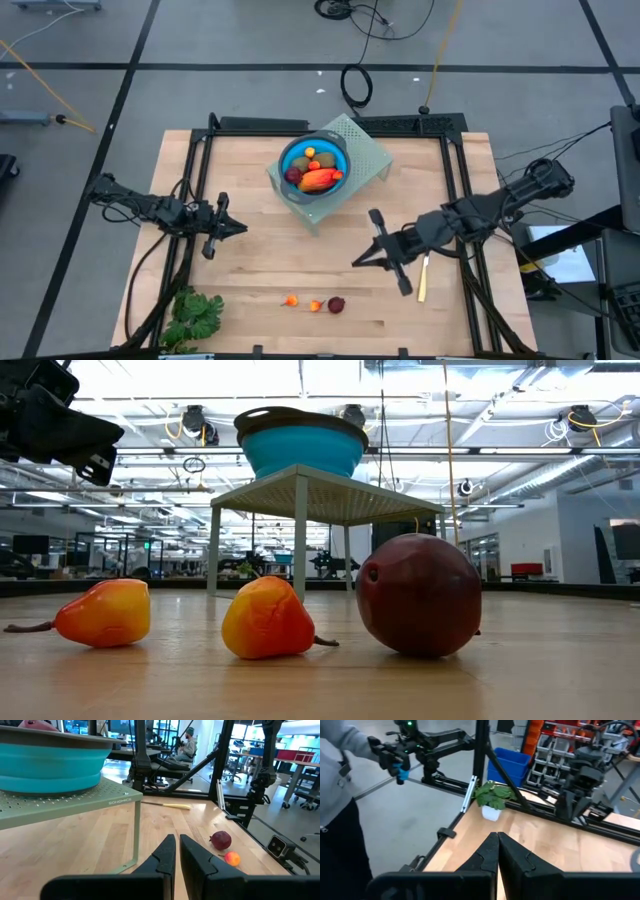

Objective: Pick & Place Fruit
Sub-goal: Put the red pomegranate into the blue strainer bowl on the shelf

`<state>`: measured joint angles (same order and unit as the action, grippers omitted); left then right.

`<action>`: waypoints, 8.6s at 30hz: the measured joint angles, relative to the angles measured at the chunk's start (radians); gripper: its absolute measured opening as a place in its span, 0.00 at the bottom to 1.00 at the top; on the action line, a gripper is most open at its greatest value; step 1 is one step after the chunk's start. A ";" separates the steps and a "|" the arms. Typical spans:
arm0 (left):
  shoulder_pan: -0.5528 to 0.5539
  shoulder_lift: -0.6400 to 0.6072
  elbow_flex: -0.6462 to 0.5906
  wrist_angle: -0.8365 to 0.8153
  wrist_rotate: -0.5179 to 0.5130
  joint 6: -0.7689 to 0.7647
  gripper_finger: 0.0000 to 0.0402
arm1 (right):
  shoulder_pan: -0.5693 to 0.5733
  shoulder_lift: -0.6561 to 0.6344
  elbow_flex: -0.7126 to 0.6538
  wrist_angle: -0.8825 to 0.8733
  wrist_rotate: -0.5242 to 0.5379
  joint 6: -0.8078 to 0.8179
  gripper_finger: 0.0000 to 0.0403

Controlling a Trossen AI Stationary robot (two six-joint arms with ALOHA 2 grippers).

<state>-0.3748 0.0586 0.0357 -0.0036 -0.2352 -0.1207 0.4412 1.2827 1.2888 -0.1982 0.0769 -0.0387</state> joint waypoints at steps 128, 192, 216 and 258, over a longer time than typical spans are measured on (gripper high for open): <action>0.000 0.000 0.002 -0.016 -0.002 -0.040 0.06 | 0.005 0.636 -0.054 0.170 -0.212 0.208 0.65; 0.000 0.000 0.001 -0.016 -0.003 -0.040 0.06 | -0.002 0.586 -0.054 0.151 -0.258 0.150 0.53; 0.000 0.000 0.001 -0.015 -0.003 -0.032 0.06 | -0.003 0.191 -0.053 -0.140 -0.125 0.306 0.53; 0.000 0.000 0.001 -0.016 -0.002 -0.032 0.06 | 0.002 0.152 -0.053 -0.216 0.687 -0.395 0.53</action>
<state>-0.3748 0.0587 0.0364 -0.0193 -0.2376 -0.1528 0.4431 1.4349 1.2358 -0.4137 0.7641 -0.4333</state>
